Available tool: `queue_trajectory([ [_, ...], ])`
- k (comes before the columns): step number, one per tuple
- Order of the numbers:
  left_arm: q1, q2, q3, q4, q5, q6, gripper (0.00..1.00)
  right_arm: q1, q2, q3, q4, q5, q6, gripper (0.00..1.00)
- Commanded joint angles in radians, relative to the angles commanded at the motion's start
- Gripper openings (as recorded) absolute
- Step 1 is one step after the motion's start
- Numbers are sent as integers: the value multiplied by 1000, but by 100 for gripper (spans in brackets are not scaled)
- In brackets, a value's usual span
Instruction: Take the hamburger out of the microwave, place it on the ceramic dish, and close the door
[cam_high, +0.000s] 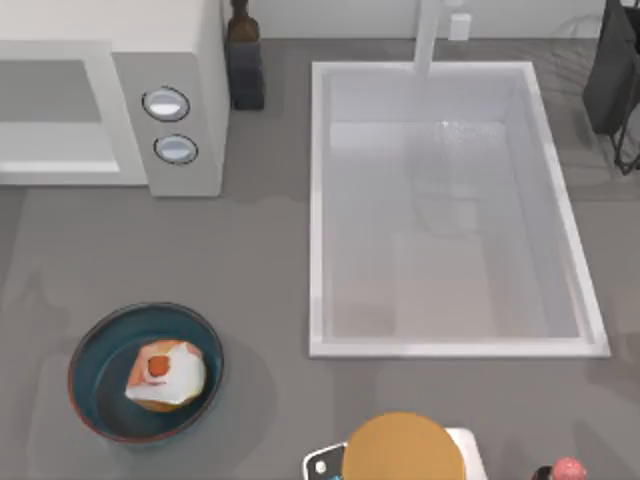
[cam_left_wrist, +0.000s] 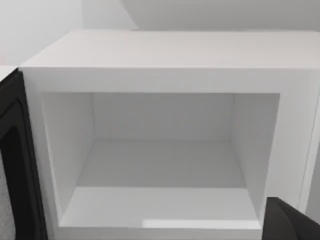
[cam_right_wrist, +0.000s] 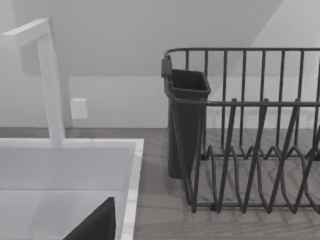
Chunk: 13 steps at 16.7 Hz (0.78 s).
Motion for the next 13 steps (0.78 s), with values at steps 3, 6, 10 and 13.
queue_trajectory([
  [3, -60, 48, -8, 57, -60, 1, 0, 0, 0, 0, 0, 0, 0, 100],
  [6, -165, 120, -23, 144, -164, 1, 0, 0, 0, 0, 0, 0, 0, 100],
  [10, -288, 186, -41, 229, -287, 2, 0, 0, 0, 0, 0, 0, 0, 100],
  [13, -298, 191, -43, 236, -296, 2, 0, 0, 0, 0, 0, 0, 0, 100],
])
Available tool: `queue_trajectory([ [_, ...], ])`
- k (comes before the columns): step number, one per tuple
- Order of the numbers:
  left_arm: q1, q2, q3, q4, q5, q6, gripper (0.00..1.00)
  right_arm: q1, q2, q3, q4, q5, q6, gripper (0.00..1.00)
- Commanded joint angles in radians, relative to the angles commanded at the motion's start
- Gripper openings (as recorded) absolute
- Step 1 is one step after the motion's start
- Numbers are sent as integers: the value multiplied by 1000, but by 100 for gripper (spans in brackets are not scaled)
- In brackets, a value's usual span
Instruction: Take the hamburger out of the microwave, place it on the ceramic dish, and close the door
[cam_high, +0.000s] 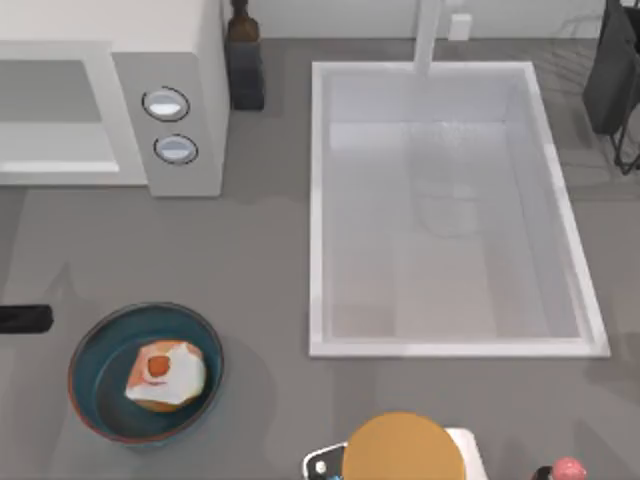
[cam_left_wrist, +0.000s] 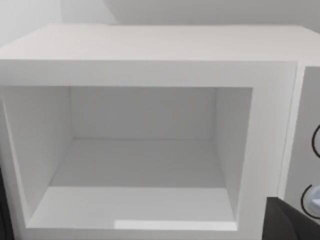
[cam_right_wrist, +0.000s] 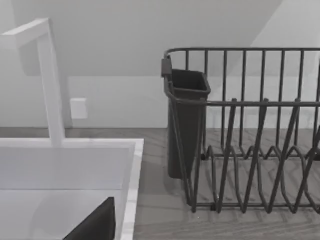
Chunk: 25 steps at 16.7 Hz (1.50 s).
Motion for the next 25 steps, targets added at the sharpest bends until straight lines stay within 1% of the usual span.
queue_trajectory([
  [2, 0, -3, 3, -2, 0, -1, 0, 0, 0, 0, 0, 0, 0, 100],
  [4, -38, -17, 0, -13, -39, -1, 0, 0, 0, 0, 0, 0, 0, 100],
  [8, -202, -86, -12, -69, -203, -1, 0, 0, 0, 0, 0, 0, 0, 100],
  [10, -251, -118, -17, -95, -253, -2, 0, 0, 0, 0, 0, 0, 0, 100],
  [15, -256, -121, -12, -102, -258, -2, 0, 0, 0, 0, 0, 0, 0, 100],
  [17, -224, -91, 20, -133, -226, 13, 0, 0, 0, 0, 0, 0, 0, 100],
  [18, -192, -60, 52, -164, -195, 28, 0, 0, 0, 0, 0, 0, 0, 100],
  [20, -97, 32, 147, -253, -107, 77, 0, 0, 0, 0, 0, 0, 0, 100],
  [22, 39, 161, 283, -368, 7, 144, 0, 0, 0, 0, 0, 0, 0, 100],
  [25, 288, 399, 552, -567, 195, 268, 0, 0, 0, 0, 0, 0, 0, 100],
])
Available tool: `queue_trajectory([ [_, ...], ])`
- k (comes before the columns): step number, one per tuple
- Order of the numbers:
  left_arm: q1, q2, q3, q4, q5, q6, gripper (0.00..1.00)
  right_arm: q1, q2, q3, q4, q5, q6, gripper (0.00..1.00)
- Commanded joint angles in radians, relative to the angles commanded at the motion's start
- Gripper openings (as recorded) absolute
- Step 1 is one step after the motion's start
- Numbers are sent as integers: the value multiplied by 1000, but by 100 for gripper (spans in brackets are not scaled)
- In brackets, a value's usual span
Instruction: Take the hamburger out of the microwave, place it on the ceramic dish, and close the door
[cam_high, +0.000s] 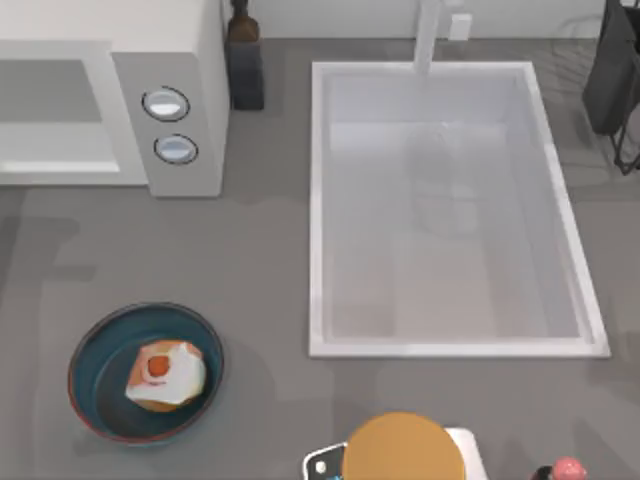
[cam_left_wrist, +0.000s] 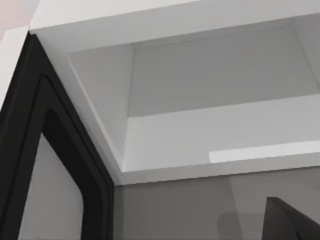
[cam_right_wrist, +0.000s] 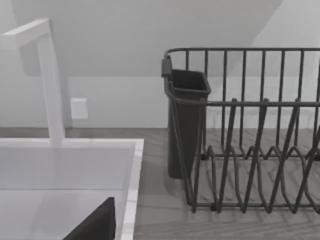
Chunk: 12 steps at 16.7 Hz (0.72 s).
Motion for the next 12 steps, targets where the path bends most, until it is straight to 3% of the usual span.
queue_trajectory([
  [7, 566, 546, 604, -430, 365, 363, 0, 0, 0, 0, 0, 0, 0, 100],
  [12, 785, 766, 771, -638, 509, 588, 0, 0, 0, 0, 0, 0, 0, 100],
])
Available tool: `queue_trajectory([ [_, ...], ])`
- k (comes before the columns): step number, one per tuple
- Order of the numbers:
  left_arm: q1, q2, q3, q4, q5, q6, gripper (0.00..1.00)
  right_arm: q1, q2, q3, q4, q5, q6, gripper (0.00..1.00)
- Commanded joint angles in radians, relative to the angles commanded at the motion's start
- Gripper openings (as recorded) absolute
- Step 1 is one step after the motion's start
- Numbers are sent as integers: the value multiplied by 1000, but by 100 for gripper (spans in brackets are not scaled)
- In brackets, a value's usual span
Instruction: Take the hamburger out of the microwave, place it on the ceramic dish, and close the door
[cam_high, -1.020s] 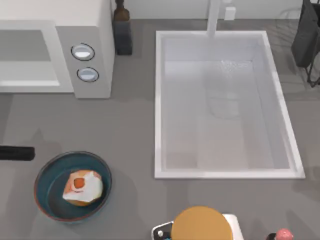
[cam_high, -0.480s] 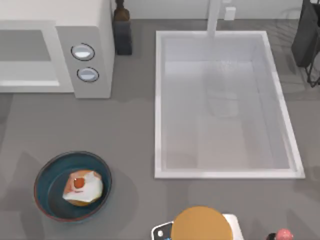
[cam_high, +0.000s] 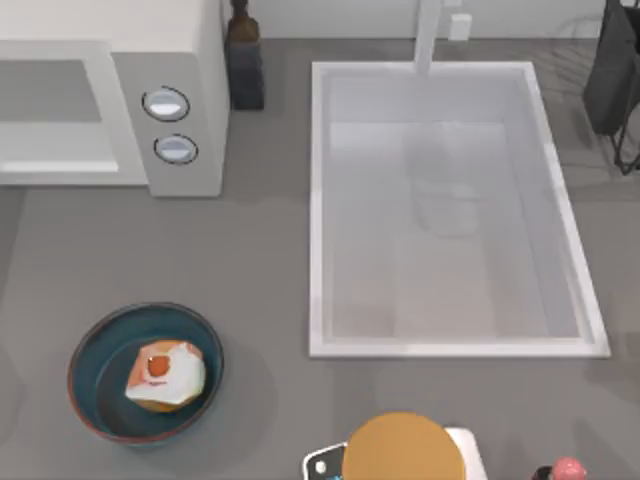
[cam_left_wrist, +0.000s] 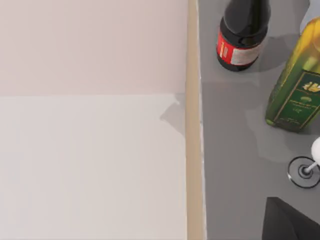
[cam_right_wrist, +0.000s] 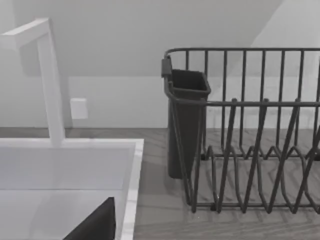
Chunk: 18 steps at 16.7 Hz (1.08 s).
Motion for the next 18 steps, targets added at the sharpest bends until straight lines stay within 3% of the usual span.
queue_trajectory([
  [9, 32, 38, -10, -26, 26, 47, 0, 0, 0, 0, 0, 0, 0, 100],
  [18, 38, 154, -251, 333, 32, 52, 0, 0, 0, 0, 0, 0, 0, 100],
])
